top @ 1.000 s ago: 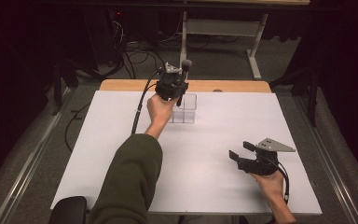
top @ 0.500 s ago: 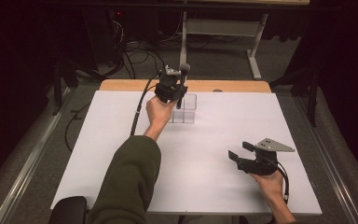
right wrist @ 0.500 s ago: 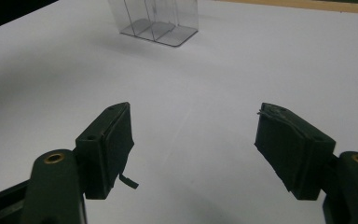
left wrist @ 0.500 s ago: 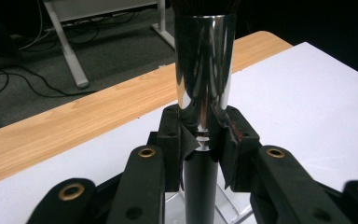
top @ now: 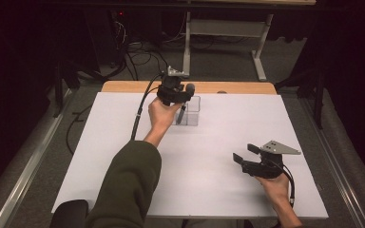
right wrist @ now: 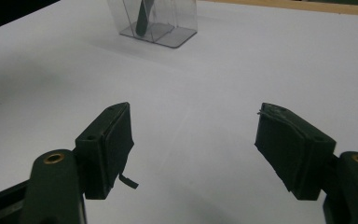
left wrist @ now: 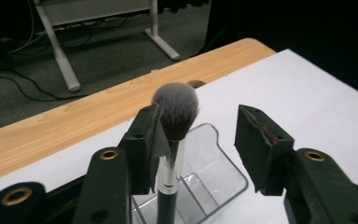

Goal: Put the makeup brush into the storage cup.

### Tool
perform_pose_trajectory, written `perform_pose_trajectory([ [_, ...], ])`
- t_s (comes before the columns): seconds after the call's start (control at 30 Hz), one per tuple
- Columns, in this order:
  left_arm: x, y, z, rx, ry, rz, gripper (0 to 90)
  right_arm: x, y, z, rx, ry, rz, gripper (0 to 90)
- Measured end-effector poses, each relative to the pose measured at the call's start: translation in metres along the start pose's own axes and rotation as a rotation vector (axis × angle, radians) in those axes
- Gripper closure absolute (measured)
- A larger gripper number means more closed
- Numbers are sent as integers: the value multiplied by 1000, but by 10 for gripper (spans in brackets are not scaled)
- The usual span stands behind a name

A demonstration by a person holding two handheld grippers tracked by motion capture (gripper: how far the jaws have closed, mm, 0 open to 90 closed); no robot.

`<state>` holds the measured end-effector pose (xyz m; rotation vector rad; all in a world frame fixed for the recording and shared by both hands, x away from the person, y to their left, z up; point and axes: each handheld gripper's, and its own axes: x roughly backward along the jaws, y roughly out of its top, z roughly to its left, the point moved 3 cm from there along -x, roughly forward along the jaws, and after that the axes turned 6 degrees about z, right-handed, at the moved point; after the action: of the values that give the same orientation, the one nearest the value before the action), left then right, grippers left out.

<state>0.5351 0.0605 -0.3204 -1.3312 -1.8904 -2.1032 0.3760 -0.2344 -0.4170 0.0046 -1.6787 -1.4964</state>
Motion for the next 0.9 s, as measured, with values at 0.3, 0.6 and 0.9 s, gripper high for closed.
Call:
perform_pose_trajectory([
  [0.3, 16, -8, 4, -1, -26, -22, 469, 0, 0, 0, -3, -6, 2, 289],
  [0.6, 30, -13, 1, -22, -15, -67, 451, 1, 0, 0, 2, -10, 1, 289],
  [0.9, 45, -16, -11, -72, -44, -83, 438, 1, 0, 0, 0, -10, 2, 289],
])
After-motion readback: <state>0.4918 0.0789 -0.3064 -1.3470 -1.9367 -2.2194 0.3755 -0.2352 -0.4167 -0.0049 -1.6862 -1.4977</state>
